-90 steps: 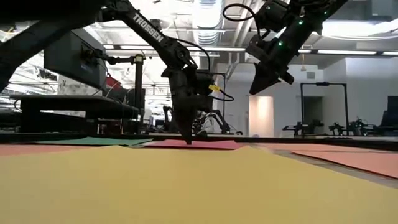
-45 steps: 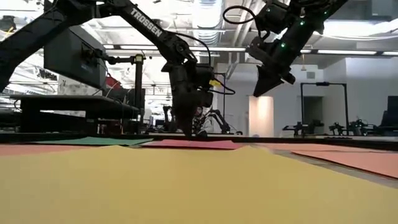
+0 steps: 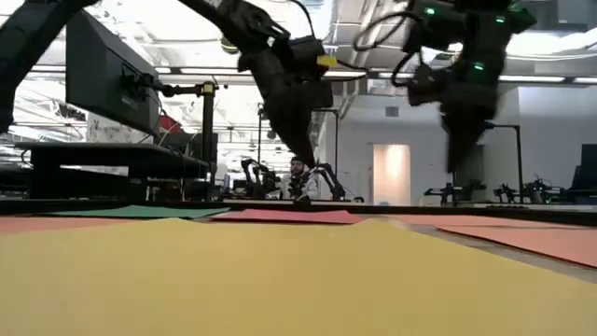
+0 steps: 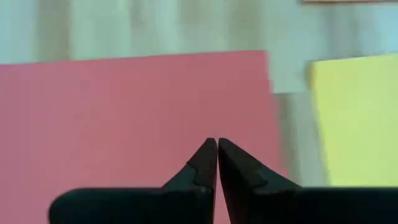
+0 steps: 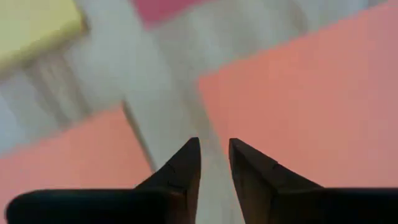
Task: Organize paper
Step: Stack the orange paper on top of the orange paper
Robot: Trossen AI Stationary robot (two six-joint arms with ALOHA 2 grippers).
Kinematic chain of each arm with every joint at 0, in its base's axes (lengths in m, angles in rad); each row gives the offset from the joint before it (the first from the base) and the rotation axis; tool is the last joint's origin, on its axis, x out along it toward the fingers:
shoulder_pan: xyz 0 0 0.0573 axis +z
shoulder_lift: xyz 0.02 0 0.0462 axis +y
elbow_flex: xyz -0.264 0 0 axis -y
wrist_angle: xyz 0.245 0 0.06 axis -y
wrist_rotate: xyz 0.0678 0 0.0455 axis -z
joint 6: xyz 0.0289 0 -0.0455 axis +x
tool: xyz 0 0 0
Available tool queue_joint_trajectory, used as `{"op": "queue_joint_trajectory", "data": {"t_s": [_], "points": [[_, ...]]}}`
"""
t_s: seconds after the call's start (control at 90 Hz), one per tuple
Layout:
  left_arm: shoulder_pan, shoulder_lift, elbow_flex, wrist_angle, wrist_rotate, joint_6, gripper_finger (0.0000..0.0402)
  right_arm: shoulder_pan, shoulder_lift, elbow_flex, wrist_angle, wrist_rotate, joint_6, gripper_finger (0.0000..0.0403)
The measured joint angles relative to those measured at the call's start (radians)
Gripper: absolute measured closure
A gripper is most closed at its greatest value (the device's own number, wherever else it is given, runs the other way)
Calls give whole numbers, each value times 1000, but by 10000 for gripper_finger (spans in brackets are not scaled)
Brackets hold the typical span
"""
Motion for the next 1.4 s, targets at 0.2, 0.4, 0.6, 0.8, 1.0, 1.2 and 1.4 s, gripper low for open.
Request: {"op": "queue_joint_trajectory", "data": {"t_s": [0.2, 0.4, 0.6, 0.8, 1.0, 1.2, 1.4], "points": [[-63, -117, -183, 236, -4, -86, 402, 68, 0, -83, -97, 7, 143, 260], [-117, -141, -215, 327, -3, -123, 402, 63, 49, -146, -80, 57, 114, 210], [-147, -142, -215, 336, -2, -112, 402, 43, 165, -143, -41, 104, 22, 182], [-147, -141, -215, 336, -12, -107, 402, 0, 221, -126, -51, 120, -2, 180], [-143, -141, -215, 335, -13, -100, 402, -41, 196, -121, -36, 146, -1, 181], [-144, -141, -215, 337, -12, -101, 402, -60, 188, -121, -29, 208, 17, 181], [-143, -141, -215, 348, -12, -102, 402, -76, 192, -112, -56, 325, 50, 181]]}}
